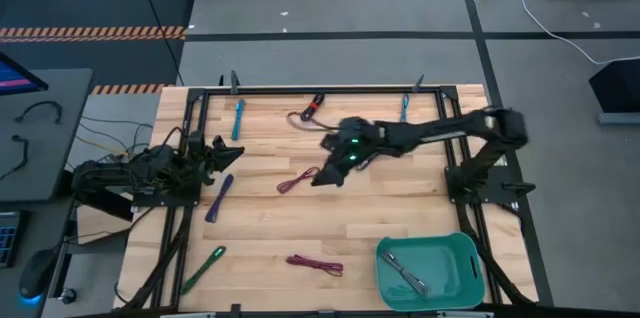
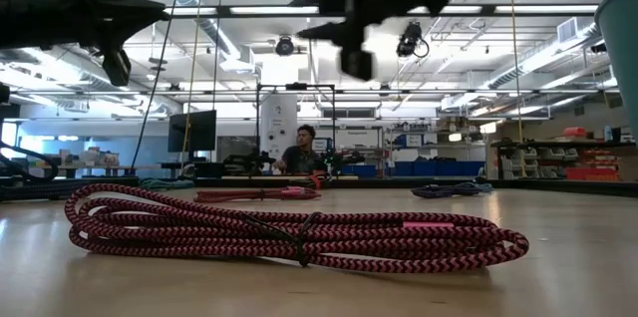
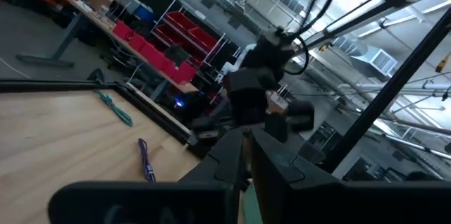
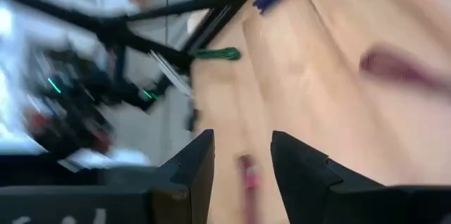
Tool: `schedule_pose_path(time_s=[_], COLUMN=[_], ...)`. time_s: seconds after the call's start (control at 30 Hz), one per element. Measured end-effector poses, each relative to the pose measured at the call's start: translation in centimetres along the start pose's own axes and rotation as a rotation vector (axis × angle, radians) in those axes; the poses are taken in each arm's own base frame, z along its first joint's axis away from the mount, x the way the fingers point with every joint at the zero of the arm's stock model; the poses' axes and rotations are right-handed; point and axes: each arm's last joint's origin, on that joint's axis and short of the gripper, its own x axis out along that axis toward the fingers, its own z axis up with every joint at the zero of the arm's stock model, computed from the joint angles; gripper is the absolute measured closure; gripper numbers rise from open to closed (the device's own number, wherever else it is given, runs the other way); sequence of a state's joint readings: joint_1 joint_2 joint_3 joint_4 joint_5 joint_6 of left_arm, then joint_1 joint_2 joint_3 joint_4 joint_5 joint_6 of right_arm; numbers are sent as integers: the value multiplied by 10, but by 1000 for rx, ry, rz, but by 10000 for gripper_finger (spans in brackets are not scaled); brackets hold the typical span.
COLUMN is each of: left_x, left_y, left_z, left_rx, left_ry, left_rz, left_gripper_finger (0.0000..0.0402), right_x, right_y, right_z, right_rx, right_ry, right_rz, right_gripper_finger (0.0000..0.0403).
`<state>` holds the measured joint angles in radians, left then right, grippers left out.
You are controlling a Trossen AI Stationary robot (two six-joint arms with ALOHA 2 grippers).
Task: Pick and place USB-C Cables
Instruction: Put the pink charger cable into the green bin
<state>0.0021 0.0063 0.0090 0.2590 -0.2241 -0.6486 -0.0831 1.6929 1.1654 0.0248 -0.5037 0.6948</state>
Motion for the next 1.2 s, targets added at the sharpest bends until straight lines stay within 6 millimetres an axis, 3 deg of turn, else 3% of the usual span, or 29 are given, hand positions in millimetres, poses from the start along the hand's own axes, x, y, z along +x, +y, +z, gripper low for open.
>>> schedule_pose_path(time_s=[0.1,0.27,0.6,0.8,1.0,1.2], left_x=[0,0,0,0,0,0], left_y=[0,0,3,4,4,4], left_z=[0,0,-3,-6,-6,-5], left_rx=[0,6,16,23,-4,2], left_ry=[1,2,34,58,57,54], left_rz=[1,2,26,45,45,43], left_gripper_finger=[372,372,364,371,369,366], right_x=[25,63,114,123,123,123], right_y=[-9,-23,-77,-106,-117,-127], right_z=[15,26,17,0,-2,-5], right_rx=[-229,-459,-674,-797,-869,-758], right_ry=[19,40,81,216,272,295], right_rz=[19,18,-205,-345,-425,-410], right_gripper_finger=[257,257,256,256,261,331])
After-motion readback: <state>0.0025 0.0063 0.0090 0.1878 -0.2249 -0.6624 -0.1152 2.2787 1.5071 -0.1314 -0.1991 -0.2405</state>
